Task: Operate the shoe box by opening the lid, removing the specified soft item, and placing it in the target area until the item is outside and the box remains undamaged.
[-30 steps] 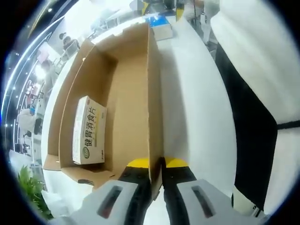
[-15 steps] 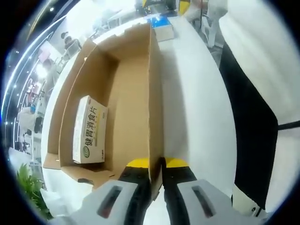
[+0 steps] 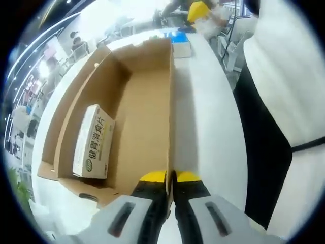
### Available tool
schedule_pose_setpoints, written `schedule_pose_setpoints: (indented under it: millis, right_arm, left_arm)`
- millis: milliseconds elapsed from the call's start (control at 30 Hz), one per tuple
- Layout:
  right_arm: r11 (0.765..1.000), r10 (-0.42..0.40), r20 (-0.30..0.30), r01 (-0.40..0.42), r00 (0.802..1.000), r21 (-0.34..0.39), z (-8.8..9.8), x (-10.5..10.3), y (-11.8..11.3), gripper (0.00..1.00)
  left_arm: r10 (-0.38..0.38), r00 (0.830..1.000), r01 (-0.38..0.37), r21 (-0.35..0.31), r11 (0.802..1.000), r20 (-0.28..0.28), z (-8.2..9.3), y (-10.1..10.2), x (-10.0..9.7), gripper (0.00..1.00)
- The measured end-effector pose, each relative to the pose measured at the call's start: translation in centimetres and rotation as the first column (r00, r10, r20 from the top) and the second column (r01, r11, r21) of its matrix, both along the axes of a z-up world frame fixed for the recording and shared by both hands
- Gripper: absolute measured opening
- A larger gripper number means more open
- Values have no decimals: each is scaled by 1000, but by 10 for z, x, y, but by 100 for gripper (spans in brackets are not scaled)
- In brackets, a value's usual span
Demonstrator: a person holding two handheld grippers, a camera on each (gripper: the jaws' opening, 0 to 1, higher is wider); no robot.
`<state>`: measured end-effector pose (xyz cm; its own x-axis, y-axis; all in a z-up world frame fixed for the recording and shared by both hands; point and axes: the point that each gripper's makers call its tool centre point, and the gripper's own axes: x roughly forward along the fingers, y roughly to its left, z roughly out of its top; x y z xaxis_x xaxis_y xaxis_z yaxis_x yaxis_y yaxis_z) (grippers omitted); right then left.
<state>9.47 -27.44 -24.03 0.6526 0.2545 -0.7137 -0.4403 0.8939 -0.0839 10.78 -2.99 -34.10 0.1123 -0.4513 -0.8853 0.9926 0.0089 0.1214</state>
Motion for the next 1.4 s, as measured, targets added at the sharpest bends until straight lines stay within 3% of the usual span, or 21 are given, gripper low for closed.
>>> schedule_pose_setpoints:
  millis: [100, 333, 467, 500, 600, 700, 867, 933, 1033, 1133, 1167, 1200, 1300, 1400]
  right_arm:
    - [1000, -2, 16, 2, 1000, -4, 5, 3, -1, 68]
    - [994, -46, 97, 36, 994, 106, 25, 21, 1, 76]
    - [989, -82, 122, 66, 989, 130, 35, 32, -2, 61]
    - [985, -155, 188, 136, 970, 110, 51, 44, -14, 57]
    - [988, -137, 311, 153, 941, -26, 75, 59, -29, 46]
    - [989, -143, 304, 143, 942, 22, 86, 65, -20, 48]
    - [993, 53, 262, -22, 964, -118, 87, 62, -7, 48]
    - [985, 108, 256, -70, 960, -155, 87, 64, -3, 50]
    - [991, 87, 226, -61, 970, -118, 82, 71, -1, 61]
    - [991, 101, 226, -80, 969, -104, 83, 75, 7, 57]
    - [988, 136, 212, -118, 968, -97, 82, 75, 14, 54]
    - [962, 242, 167, -214, 956, -170, 78, 70, 14, 52]
    - [926, 279, 108, -237, 954, -293, 72, 72, -8, 44]
    - [923, 284, 88, -247, 955, -296, 73, 77, -16, 39]
  left_arm:
    - [5, 1000, -5, -1, 1000, 3, 0, 0, 0, 3]
    - [-7, 999, 8, -13, 1000, 54, 1, 0, 1, 5]
    - [-29, 994, 32, -31, 999, 105, 1, 0, 2, 7]
    - [-30, 994, 34, -30, 999, 106, 1, -1, 3, 6]
    - [-6, 998, 8, -20, 1000, 66, 1, -1, 4, 5]
    - [-17, 999, 17, -15, 1000, 52, 0, 0, 3, 4]
    - [-31, 998, 32, -25, 999, 49, 1, 0, 1, 3]
    - [-28, 999, 29, -25, 999, 44, 1, 0, 1, 3]
    - [-22, 999, 23, -30, 999, 45, 2, 0, 2, 4]
    - [-9, 999, 10, -29, 1000, 40, 1, -1, 2, 3]
    - [-11, 999, 12, -28, 1000, 39, 1, 0, 2, 3]
    - [-13, 999, 14, -29, 999, 38, 1, 0, 2, 3]
    - [-24, 999, 25, -14, 1000, 43, 0, -1, 0, 3]
    - [-6, 1000, 6, -20, 1000, 24, 0, 0, 2, 3]
